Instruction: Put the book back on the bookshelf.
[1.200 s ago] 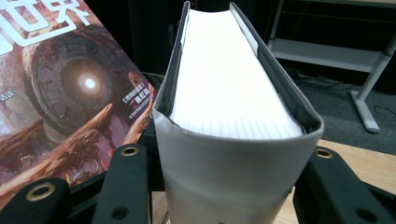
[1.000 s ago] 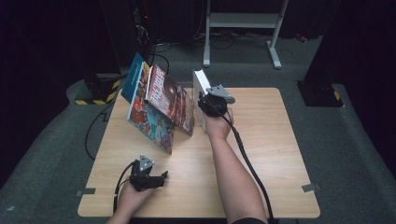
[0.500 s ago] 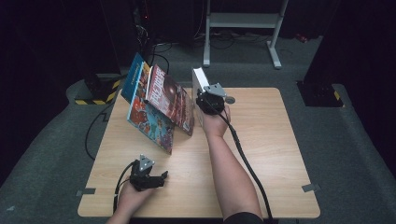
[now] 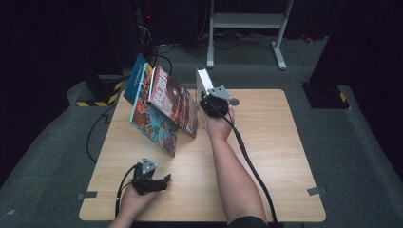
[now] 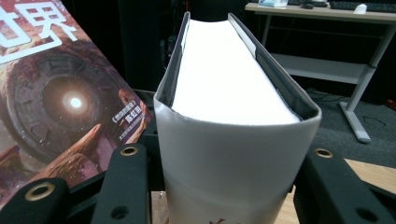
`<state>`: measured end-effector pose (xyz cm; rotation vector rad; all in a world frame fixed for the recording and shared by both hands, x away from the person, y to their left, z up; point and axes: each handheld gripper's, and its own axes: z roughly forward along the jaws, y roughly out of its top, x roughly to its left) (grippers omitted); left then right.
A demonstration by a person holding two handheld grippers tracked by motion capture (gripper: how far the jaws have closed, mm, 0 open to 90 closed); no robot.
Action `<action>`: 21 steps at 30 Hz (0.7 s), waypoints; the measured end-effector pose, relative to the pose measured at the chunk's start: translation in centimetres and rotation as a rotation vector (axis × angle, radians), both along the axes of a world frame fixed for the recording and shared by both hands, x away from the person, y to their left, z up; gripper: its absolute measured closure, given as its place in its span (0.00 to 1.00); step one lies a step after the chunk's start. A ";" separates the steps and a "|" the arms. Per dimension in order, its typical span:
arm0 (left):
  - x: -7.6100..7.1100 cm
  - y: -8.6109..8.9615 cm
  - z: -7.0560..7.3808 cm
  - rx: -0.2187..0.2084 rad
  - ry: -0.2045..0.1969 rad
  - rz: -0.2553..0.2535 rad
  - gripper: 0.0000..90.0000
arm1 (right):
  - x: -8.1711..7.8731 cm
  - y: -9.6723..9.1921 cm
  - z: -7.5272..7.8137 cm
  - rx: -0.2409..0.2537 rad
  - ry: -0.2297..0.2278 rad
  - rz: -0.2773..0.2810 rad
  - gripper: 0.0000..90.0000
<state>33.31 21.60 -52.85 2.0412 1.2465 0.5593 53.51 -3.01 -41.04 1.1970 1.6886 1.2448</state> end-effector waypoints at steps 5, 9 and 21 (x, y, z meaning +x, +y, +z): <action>0.0 0.0 0.0 0.000 -0.001 0.001 0.16 | 0.1 -0.2 0.1 0.004 0.011 0.001 0.58; 0.0 0.0 0.0 0.000 -0.001 0.000 0.16 | 0.1 -0.3 0.2 0.007 0.024 0.010 0.57; 0.0 0.0 0.0 -0.003 -0.002 0.002 0.16 | 0.2 -0.6 0.5 0.006 0.035 0.025 0.51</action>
